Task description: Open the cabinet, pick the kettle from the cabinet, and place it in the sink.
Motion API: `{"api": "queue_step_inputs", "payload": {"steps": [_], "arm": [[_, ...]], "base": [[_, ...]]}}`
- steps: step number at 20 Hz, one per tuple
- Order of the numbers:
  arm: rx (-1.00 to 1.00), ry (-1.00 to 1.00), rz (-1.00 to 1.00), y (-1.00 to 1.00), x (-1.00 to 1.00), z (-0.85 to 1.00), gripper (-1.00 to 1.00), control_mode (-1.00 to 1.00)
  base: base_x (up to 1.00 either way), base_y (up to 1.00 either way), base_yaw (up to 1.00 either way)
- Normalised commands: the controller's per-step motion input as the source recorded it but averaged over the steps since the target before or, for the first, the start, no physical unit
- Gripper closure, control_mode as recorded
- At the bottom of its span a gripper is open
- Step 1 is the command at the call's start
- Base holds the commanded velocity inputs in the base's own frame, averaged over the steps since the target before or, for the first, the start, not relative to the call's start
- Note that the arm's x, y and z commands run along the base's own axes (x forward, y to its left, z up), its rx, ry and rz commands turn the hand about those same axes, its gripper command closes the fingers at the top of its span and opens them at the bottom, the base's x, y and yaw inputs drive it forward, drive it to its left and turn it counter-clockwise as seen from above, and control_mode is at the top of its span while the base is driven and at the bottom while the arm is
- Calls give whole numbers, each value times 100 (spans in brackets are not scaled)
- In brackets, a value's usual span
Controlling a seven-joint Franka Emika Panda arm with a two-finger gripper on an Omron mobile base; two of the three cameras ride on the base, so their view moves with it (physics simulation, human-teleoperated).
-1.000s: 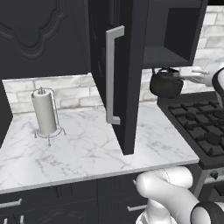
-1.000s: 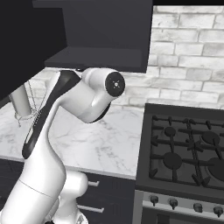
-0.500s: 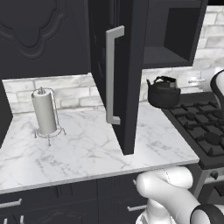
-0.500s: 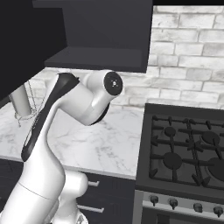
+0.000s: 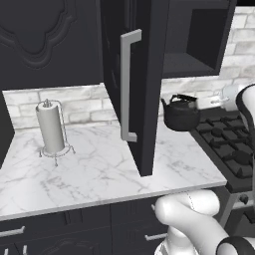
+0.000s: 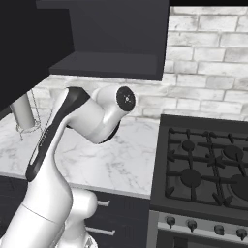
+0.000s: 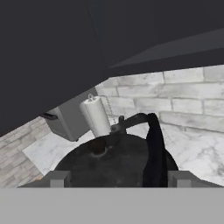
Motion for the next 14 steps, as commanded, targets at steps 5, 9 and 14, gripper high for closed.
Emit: {"api": "queue_step_inputs", "payload": {"steps": [5,9,14], "arm": [[0,-2,0,7,0,-20,100,-100],[0,-3,0,5,-8,-20,100,-100],[0,-4,0,1,-16,-19,100,-100]], "base": [[0,0,0],[0,0,0],[0,0,0]]}}
